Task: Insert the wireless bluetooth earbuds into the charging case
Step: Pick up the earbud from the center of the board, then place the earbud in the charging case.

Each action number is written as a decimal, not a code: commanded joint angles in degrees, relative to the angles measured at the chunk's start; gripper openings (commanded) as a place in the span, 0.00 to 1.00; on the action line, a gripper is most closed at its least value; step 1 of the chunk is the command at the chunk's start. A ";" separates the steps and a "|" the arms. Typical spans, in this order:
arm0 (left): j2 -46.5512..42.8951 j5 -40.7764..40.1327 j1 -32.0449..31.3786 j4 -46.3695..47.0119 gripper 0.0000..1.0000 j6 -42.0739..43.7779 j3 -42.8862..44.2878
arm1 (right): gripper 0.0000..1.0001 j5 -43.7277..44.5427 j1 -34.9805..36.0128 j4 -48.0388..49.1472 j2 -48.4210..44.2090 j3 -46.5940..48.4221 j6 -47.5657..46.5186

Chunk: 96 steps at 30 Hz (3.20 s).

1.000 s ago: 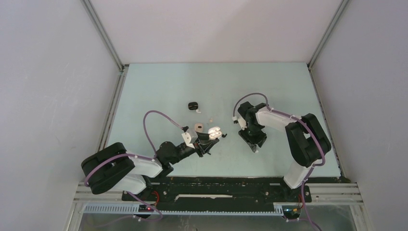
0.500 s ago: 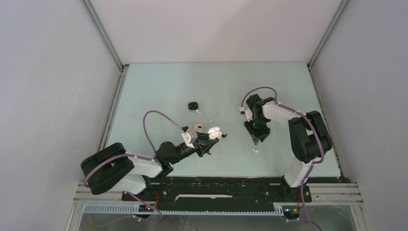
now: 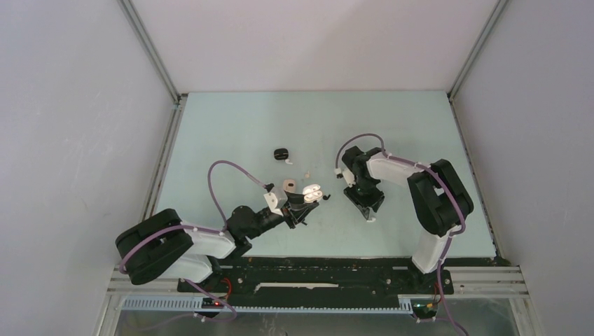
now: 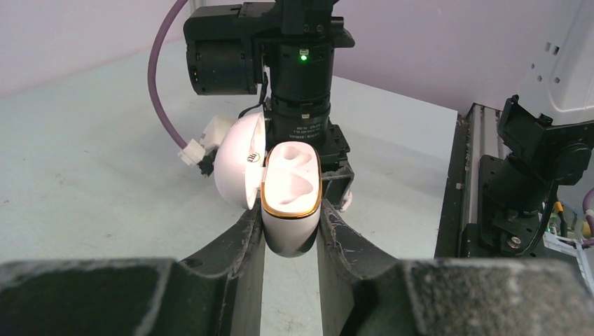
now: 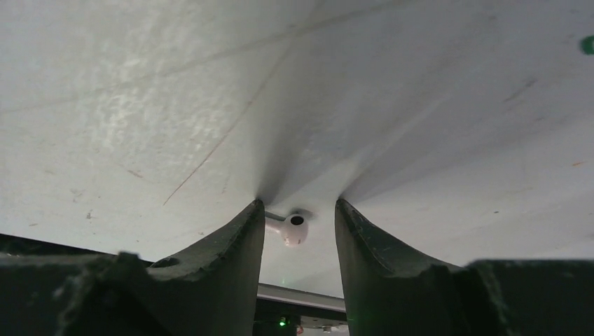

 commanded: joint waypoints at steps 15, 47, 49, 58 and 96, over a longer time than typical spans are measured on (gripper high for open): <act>-1.00 0.15 0.10 1.05 0.01 1.30 0.88 | 0.40 3.88 1.19 0.87 -2.41 -2.63 -1.84; -0.42 0.96 0.12 0.01 0.01 1.12 1.65 | 0.20 2.24 0.65 -0.48 -2.80 -3.42 -0.66; -0.44 0.87 0.14 0.05 0.01 1.12 1.65 | 0.14 2.32 0.75 -0.10 -3.46 -3.39 -0.66; 1.44 1.27 0.14 2.08 0.01 -0.40 1.98 | 0.01 4.67 0.90 -1.32 -14.20 -0.16 -1.90; -11.65 -6.40 0.04 -33.05 0.00 -3.48 18.57 | 0.00 -15.78 4.20 21.96 -32.69 25.83 -34.90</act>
